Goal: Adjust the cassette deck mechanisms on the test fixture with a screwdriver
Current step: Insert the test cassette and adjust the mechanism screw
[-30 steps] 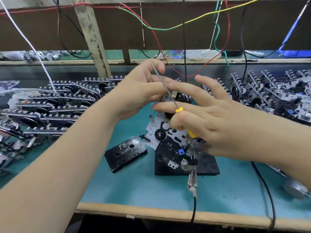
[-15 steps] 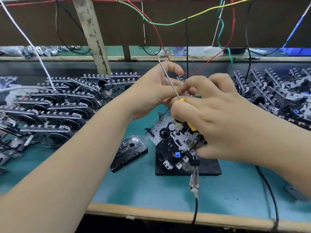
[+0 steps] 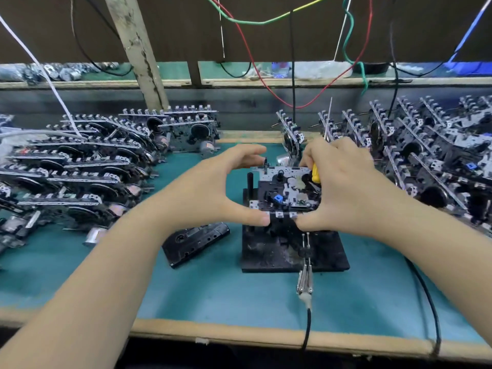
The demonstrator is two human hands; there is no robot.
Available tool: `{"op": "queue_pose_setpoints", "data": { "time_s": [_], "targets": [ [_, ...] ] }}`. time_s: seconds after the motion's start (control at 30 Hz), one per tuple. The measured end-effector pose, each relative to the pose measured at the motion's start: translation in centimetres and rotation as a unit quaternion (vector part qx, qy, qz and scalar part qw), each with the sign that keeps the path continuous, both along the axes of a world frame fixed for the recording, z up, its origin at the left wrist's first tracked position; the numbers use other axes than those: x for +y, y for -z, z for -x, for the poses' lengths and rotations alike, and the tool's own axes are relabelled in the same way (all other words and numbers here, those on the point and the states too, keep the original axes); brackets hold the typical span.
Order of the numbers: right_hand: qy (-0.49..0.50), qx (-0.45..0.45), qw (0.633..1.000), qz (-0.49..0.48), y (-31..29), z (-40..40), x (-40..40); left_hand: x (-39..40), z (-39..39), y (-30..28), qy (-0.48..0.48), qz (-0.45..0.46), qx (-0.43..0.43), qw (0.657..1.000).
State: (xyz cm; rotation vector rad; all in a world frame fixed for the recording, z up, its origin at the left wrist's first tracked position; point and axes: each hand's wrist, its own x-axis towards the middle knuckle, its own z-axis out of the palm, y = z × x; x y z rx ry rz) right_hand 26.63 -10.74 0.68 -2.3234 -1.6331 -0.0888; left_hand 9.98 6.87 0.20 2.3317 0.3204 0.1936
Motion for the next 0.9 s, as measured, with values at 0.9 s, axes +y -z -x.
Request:
{"op": "queue_pose_setpoints", "data": {
  "time_s": [0.9],
  "targets": [
    [-0.024, 0.082, 0.989, 0.122, -1.6, -3.0, -0.7, 1.5, -0.7, 1.5, -0.015, -0.029, -0.011, 0.999]
  ]
}}
